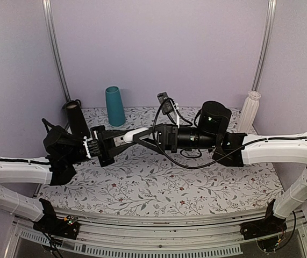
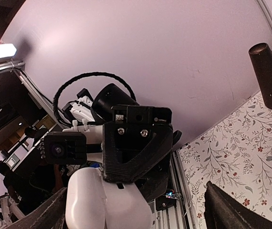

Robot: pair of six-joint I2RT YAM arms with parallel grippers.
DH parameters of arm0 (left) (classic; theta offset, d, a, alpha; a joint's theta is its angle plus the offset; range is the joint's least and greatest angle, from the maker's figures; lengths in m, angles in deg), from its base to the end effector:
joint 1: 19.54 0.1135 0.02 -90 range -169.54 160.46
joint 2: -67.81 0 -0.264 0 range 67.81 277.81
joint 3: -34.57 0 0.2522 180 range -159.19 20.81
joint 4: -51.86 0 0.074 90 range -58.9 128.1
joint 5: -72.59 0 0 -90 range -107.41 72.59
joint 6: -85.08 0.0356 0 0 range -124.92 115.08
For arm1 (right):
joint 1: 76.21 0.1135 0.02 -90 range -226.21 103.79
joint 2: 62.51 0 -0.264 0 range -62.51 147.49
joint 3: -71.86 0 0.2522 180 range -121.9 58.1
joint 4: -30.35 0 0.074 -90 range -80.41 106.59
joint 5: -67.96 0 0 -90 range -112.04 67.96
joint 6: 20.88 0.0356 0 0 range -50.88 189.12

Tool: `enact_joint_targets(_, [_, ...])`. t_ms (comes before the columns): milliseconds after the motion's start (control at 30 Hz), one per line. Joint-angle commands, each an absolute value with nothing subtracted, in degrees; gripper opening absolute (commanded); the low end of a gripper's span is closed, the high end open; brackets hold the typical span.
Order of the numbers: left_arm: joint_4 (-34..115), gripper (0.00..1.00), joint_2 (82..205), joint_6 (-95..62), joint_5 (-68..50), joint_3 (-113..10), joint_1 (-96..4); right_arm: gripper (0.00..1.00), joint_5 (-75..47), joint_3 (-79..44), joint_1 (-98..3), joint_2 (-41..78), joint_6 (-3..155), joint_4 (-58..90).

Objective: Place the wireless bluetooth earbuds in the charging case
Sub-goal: Open the charging case with the earbuds.

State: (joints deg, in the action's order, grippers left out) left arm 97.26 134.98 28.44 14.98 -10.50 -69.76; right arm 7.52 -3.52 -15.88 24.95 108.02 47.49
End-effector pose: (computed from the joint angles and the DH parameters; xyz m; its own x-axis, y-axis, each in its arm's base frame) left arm 0.1433 -0.2019 0.3031 0.7413 -0.1647 -0.6506 0.6658 0.3026 0.6820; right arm 0.1627 0.3210 0.3337 -0.5934 0.0619 -0.8025 -0.8049 -0.0453 0.5917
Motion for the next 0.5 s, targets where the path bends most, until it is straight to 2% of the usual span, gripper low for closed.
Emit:
enact_joint_targets(0, [98.18,0.0,135.48,26.53,15.24,-12.29,-70.54,0.94,7.93,-5.03,-15.75,25.7,105.88,46.34])
enact_joint_targets(467, [101.59,0.0,136.61,19.15,14.36,-12.66,-70.21,0.97,5.03,-0.34,-14.57,23.19,102.75,48.47])
